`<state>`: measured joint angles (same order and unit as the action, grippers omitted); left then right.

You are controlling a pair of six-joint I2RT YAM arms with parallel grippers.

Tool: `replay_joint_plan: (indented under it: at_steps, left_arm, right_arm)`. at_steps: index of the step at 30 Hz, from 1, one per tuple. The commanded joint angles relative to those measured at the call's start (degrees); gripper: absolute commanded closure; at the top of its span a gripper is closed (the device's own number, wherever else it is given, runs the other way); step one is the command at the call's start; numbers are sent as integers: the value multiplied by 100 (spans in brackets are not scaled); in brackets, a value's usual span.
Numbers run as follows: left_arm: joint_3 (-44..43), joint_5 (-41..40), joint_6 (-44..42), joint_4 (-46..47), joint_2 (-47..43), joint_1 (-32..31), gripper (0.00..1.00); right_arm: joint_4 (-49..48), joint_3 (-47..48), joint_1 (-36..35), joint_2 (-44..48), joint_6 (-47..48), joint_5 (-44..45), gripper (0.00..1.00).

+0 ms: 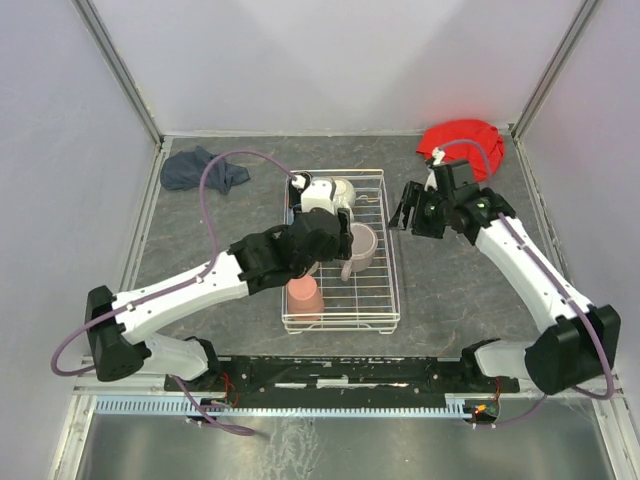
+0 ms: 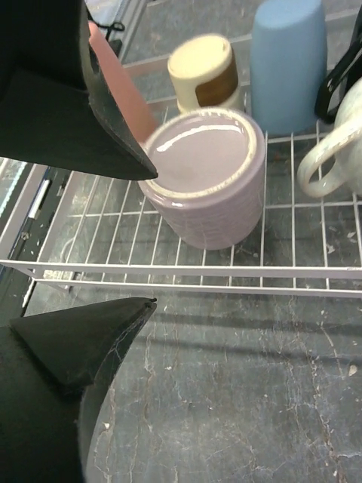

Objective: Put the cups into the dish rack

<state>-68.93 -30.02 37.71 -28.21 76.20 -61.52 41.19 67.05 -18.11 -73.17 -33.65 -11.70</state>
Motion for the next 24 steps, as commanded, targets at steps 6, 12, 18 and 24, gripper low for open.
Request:
replay_joint_plan:
  at_steps: [6, 12, 18, 24]
  left_arm:
    - [-963, -183, 330, -1180, -418, 1024, 29]
    - [-639, 485, 71, -1407, -793, 2586, 26]
    - [-299, 1106, 50, -1309, -636, 3315, 25]
    - [-19, 1484, 117, -924, -597, 3543, 25]
  right_arm:
    - [-341, 241, -254, -815, 467, 796, 34]
    - [-459, 442, -263, -1316, 566, 844, 35]
    - [-533, 871, -305, -1875, 613, 890, 40]
    - [-520, 1337, -409, -2483, 540, 1301, 52]
